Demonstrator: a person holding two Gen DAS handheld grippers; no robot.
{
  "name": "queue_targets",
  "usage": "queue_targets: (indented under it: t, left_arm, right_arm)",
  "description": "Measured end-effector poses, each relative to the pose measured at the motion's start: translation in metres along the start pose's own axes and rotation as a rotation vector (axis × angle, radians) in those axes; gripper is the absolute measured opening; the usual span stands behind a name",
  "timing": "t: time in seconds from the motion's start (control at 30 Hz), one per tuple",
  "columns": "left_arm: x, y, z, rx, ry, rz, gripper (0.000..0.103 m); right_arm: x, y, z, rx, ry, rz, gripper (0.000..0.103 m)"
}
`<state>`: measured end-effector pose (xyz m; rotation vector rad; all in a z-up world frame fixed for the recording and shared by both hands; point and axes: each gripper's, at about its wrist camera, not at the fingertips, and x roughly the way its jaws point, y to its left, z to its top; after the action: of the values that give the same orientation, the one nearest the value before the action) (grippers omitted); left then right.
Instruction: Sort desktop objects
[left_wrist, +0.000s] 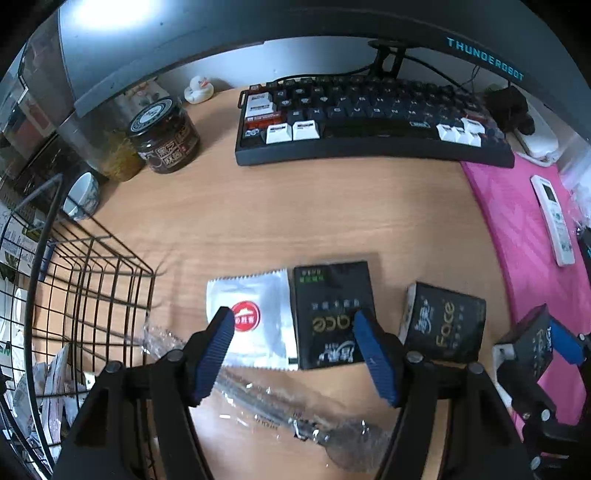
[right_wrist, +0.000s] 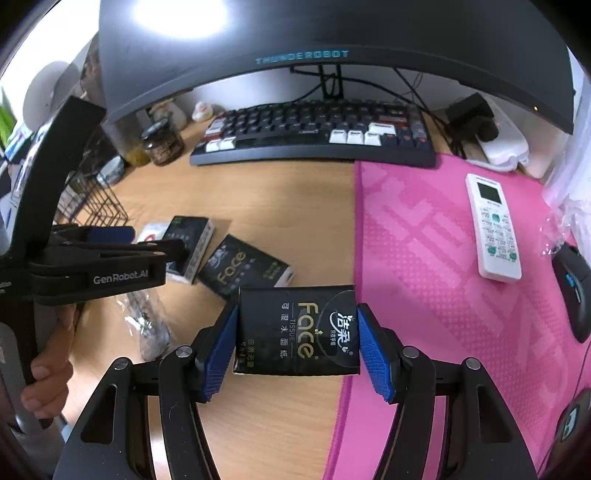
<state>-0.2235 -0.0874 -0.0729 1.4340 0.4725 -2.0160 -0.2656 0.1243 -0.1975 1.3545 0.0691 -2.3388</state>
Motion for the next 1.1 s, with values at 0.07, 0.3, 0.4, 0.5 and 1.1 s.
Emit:
queue_targets:
  t: [0.07, 0.3, 0.4, 0.5, 1.1]
  left_arm:
    - [0.002, -0.001, 0.003, 0.001, 0.002, 0.002, 0.072]
    - [0.006, -0.009, 0.011, 0.004, 0.029, -0.044, 0.072]
    - [0.008, -0.015, 0.01, 0.014, 0.047, -0.058, 0.072]
    - [0.011, -0.019, 0.008, 0.023, 0.058, -0.066, 0.072]
    - [0.021, -0.019, 0.007, 0.032, 0.084, -0.065, 0.056]
  right_arm:
    - [0.001, -0.004, 0.002, 0.011, 0.002, 0.004, 0.063]
    - [0.001, -0.014, 0.006, 0.05, 0.008, 0.03, 0.063]
    - [-0.003, -0.018, 0.008, 0.067, 0.005, 0.032, 0.063]
    - [-0.009, -0.023, 0.009, 0.086, -0.004, 0.031, 0.063]
    - [0.005, -0.022, 0.014, 0.09, 0.046, -0.028, 0.063]
